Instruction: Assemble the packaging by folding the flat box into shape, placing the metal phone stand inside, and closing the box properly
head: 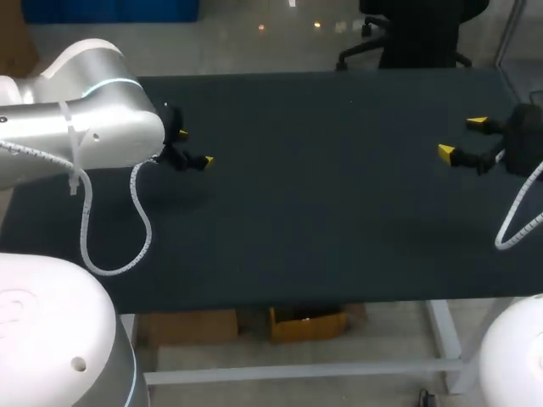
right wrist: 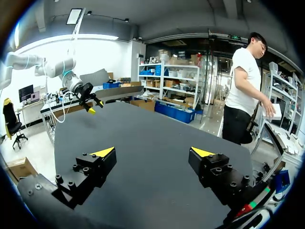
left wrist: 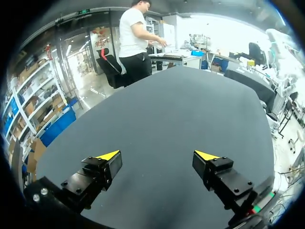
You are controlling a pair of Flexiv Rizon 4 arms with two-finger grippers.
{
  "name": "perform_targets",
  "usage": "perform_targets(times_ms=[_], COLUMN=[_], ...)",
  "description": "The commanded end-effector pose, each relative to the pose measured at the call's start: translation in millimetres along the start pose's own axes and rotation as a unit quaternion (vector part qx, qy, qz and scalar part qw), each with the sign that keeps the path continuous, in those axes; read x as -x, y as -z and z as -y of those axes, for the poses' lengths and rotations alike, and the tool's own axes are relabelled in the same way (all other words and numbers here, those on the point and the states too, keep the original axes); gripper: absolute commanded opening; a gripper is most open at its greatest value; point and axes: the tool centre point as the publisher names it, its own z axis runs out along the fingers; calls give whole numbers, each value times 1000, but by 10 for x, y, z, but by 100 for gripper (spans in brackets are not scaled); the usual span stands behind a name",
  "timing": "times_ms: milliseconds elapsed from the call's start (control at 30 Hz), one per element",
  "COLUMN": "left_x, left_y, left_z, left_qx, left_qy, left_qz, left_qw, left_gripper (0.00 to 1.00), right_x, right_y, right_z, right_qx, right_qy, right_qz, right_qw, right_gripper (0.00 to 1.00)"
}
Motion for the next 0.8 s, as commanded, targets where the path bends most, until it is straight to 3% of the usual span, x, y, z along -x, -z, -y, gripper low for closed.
perform_targets(times_ms=[33, 233, 267, 333, 533, 600, 633, 800], left_x=[-33, -33, -96, -139, -247, -263, -277, -318], left_y=[-36, -36, -74, -137, -83, -38, -16, 25], left_z=[18, 18, 25, 24, 73, 85, 87, 83], left_qx=[4, 4, -4, -19, -109, -144, -161, -209], left_qy=[1, 1, 1, 4, 17, -11, 1, -39], left_qz=[35, 35, 16, 23, 33, 55, 56, 80], left_qw=[999, 999, 1000, 1000, 993, 988, 985, 974], left_gripper=[100, 100, 100, 100, 100, 100, 100, 100], right_x=[-1, -1, -1, -1, -1, -1, -1, -1], right_y=[11, 11, 11, 11, 11, 11, 11, 11], right_z=[1, 1, 1, 1, 1, 1, 1, 1], right_qx=[1, 1, 1, 1, 1, 1, 1, 1], right_qy=[0, 0, 0, 0, 0, 0, 0, 0], right_qz=[0, 0, 0, 0, 0, 0, 0, 0], right_qw=[1000, 1000, 1000, 1000, 1000, 1000, 1000, 1000], right_gripper=[100, 100, 100, 100, 100, 100, 100, 100])
